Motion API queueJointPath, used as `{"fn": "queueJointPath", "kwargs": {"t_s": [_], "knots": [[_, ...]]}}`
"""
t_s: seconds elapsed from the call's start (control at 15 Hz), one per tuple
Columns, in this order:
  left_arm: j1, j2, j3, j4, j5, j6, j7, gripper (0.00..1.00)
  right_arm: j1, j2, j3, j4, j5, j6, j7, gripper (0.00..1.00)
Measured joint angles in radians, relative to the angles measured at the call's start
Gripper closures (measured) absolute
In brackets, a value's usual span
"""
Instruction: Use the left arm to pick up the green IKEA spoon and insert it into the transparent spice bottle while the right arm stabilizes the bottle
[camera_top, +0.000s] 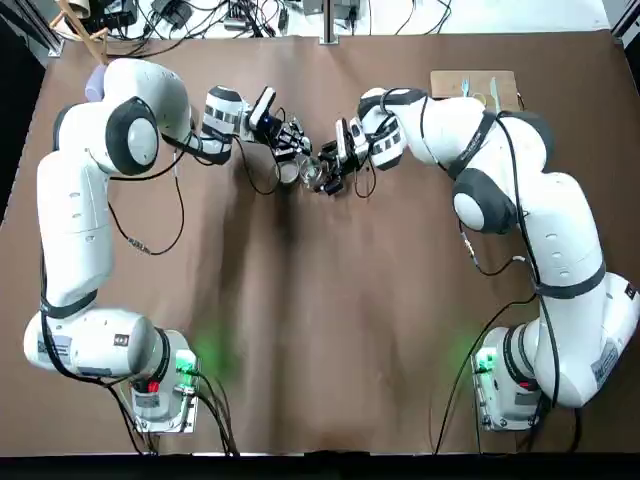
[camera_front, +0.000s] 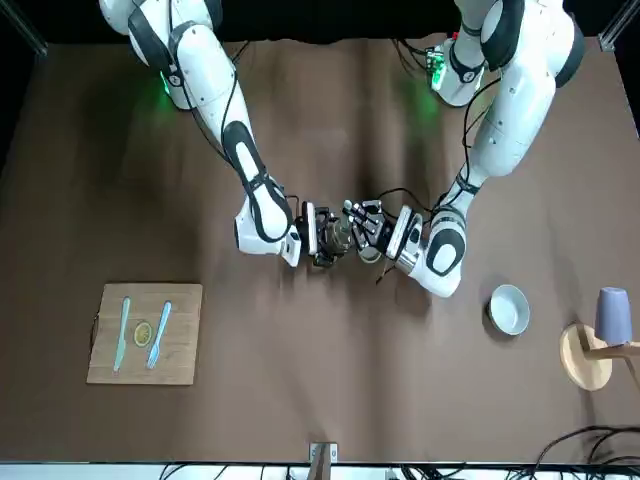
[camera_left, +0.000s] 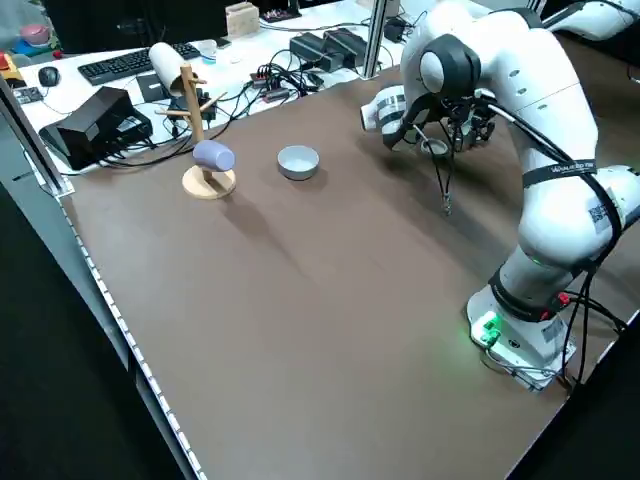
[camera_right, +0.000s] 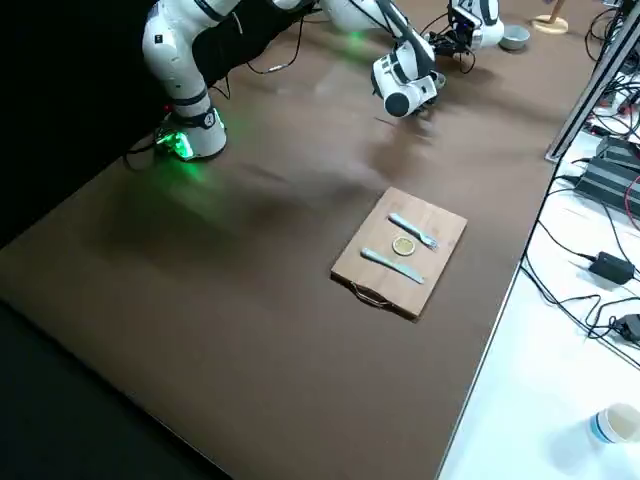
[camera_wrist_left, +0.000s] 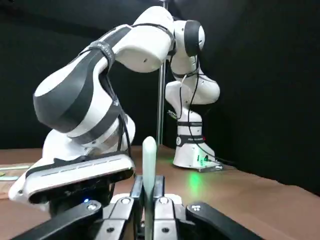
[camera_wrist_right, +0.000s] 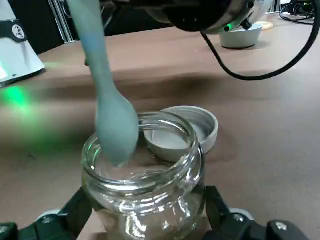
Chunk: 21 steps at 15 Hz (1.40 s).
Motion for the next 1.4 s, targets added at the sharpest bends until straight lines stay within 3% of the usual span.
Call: {"fn": "queueJointPath", "kwargs": {"t_s": [0.47,0.53,0.87,1.13,1.4], "knots": [[-0.008,0.058,0.002,0.049,0.000,0.074,0.045,0.89,0.000,0.007,0.000,0.003,0.001,0.000,0.000,0.00],[-0.008,0.058,0.002,0.051,0.000,0.078,0.045,0.85,0.000,0.008,0.000,0.003,0.001,0.000,0.000,0.00],[-0.007,0.055,0.005,0.066,0.018,0.080,0.003,0.40,0.000,0.008,0.000,0.004,0.002,0.000,0.000,0.00],[0.011,0.003,0.004,0.087,0.112,0.076,-0.232,0.04,0.000,0.008,0.000,0.004,0.003,0.000,0.000,0.00],[0.032,-0.103,0.006,0.091,0.159,0.062,-0.488,0.00,0.000,0.008,0.000,0.004,0.004,0.000,0.000,0.00]]}}
